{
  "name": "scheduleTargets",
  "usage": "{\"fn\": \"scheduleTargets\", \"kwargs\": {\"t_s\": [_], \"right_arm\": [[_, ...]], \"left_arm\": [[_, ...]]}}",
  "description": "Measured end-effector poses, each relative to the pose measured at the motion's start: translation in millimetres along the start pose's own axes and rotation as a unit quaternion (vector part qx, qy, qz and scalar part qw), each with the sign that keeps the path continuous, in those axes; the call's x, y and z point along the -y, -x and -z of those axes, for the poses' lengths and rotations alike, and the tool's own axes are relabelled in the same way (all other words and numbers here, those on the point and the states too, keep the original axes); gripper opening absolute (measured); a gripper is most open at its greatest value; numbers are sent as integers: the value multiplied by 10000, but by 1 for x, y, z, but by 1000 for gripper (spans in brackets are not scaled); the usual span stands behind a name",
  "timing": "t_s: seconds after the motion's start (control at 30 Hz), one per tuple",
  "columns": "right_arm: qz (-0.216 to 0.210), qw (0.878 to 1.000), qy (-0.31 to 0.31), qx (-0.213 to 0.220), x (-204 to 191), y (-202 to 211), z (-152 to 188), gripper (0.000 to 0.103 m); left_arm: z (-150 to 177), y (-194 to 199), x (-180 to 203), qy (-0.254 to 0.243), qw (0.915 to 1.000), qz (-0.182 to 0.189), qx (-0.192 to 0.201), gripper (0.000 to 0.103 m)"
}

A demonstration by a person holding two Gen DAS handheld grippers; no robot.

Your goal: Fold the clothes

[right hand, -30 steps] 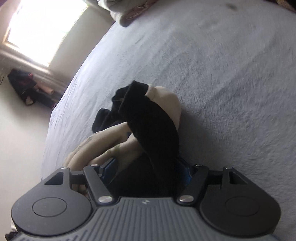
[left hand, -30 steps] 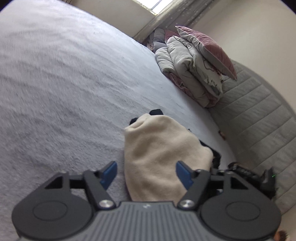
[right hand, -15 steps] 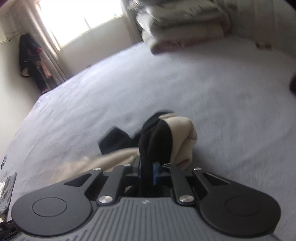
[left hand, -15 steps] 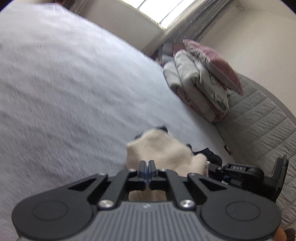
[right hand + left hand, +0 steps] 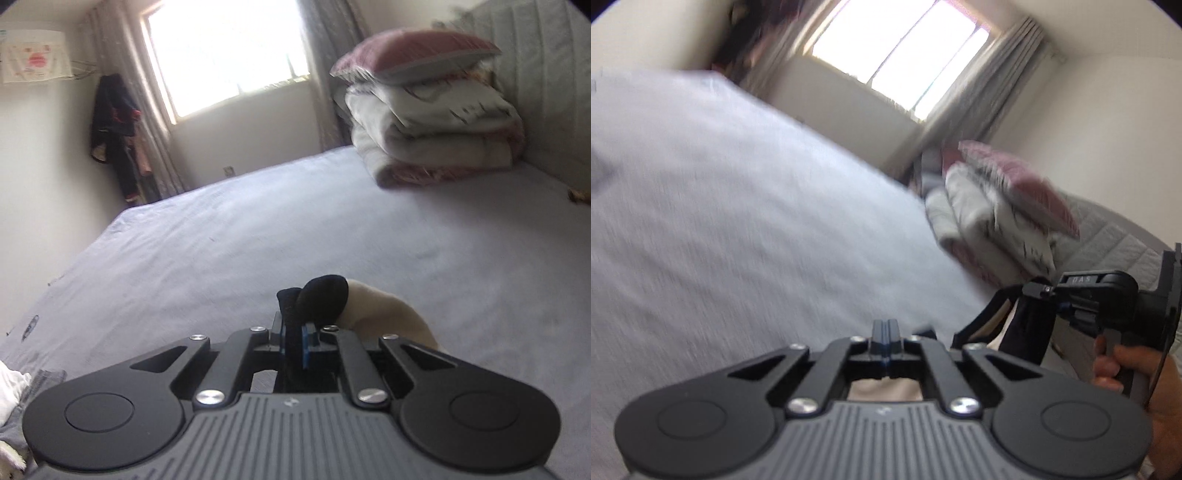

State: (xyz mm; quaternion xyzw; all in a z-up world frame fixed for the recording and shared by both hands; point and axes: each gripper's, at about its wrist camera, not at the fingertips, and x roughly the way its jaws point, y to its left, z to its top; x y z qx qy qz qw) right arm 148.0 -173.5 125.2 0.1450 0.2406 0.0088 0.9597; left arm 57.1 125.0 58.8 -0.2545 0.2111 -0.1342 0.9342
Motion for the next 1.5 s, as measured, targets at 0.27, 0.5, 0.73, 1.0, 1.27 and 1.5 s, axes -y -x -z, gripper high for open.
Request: {"fn": "scheduleTargets", "kwargs": {"t_s": [0.27, 0.5, 0.73, 1.0, 1.27, 1.5], "right_arm": [[-367, 9984, 355, 227, -55, -2, -35, 8], [-717, 9949, 590, 404, -95, 0, -61, 8], [-337, 9969, 690, 149, -87, -36, -53, 8], [24, 9992, -99, -389, -39, -71, -30, 12], [89, 9980, -24, -621, -28, -70, -14, 42], [33, 9959, 635, -643, -38, -51, -5, 58]], "left_arm": [[-13, 3, -20, 210, 9995, -195, -158, 0], [-6, -13, -32, 488, 9970, -345, -490, 1], [-6, -20, -35, 564, 9952, -397, -687, 1], [-4, -26, -36, 506, 9940, -450, -859, 2], [0, -31, -37, 486, 9926, -493, -1001, 15], [1, -32, -36, 491, 9914, -548, -1081, 48]]}}
